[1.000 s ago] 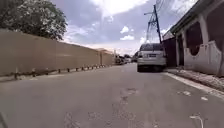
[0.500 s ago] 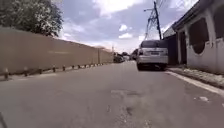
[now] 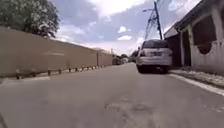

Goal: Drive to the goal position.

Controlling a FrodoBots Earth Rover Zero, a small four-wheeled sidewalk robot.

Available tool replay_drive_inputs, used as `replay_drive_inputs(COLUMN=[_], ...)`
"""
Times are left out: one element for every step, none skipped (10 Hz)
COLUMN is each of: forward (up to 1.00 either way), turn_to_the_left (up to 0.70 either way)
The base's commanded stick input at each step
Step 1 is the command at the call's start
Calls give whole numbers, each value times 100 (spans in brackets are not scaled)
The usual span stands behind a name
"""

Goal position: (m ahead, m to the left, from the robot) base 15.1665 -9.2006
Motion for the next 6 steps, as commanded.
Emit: replay_drive_inputs(forward=[100,100,100,100,100,100], turn_to_the_left=[1,1,1,1,1,1])
